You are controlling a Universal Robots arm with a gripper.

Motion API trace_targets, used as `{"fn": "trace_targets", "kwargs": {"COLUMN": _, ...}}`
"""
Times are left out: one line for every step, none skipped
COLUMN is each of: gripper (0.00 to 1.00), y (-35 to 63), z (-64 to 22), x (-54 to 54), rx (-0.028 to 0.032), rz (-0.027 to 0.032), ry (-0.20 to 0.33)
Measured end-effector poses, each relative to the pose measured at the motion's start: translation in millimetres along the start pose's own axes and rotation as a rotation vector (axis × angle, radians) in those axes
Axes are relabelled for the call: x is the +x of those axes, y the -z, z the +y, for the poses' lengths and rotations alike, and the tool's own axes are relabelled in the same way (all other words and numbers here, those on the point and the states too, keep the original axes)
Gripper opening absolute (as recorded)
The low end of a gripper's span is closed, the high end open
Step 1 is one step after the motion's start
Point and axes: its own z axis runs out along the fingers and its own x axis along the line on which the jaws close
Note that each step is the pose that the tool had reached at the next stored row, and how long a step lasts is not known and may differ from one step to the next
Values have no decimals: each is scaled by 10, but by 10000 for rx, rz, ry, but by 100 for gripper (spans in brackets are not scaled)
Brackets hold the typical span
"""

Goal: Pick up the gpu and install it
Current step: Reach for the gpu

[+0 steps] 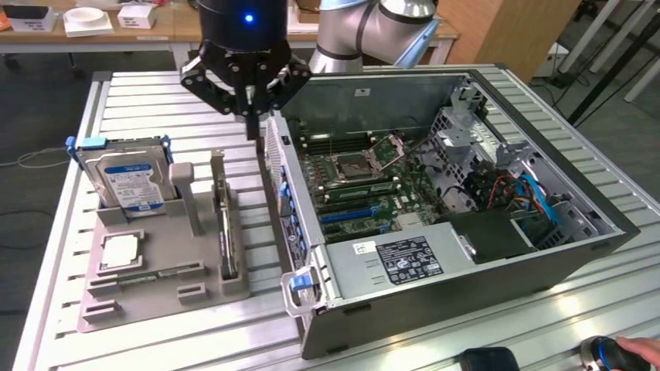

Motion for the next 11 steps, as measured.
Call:
{"fn": "trace_targets", "kwargs": {"gripper": 10, "y": 0, "z": -7, "x": 31, "rx": -1, "rz": 0, "ry": 4}}
{"fn": "trace_targets", "kwargs": {"gripper": 10, "y": -1, "z": -14, "x": 62, "rx": -1, "rz": 0, "ry": 8}}
{"fn": "trace_targets", "kwargs": {"gripper": 10, "y": -1, "z": -23, "x": 96, "rx": -1, "rz": 0, "ry": 14}}
{"fn": "trace_targets", "kwargs": {"gripper": 10, "y": -1, "z": -30, "x": 127, "rx": -1, "rz": 0, "ry": 18}}
{"fn": "trace_targets", "kwargs": {"gripper": 10, "y": -1, "z": -38, "x": 158, "rx": -1, "rz": 0, "ry": 22}}
{"fn": "trace_targets", "kwargs": {"gripper": 10, "y": -1, "z": -45, "x": 188, "rx": -1, "rz": 1, "ry": 27}}
{"fn": "trace_targets", "kwargs": {"gripper": 10, "y": -1, "z": -53, "x": 217, "rx": 0, "rz": 2, "ry": 30}}
{"fn": "trace_targets", "kwargs": {"gripper": 10, "y": -2, "z": -60, "x": 245, "rx": -1, "rz": 1, "ry": 35}}
{"fn": "trace_targets", "kwargs": {"gripper": 10, "y": -2, "z": -67, "x": 273, "rx": -1, "rz": 1, "ry": 38}}
{"fn": "trace_targets", "kwargs": {"gripper": 10, "y": -3, "z": -74, "x": 299, "rx": -1, "rz": 2, "ry": 43}}
{"fn": "trace_targets", "kwargs": {"gripper": 10, "y": -4, "z": -82, "x": 327, "rx": -2, "rz": 1, "ry": 47}}
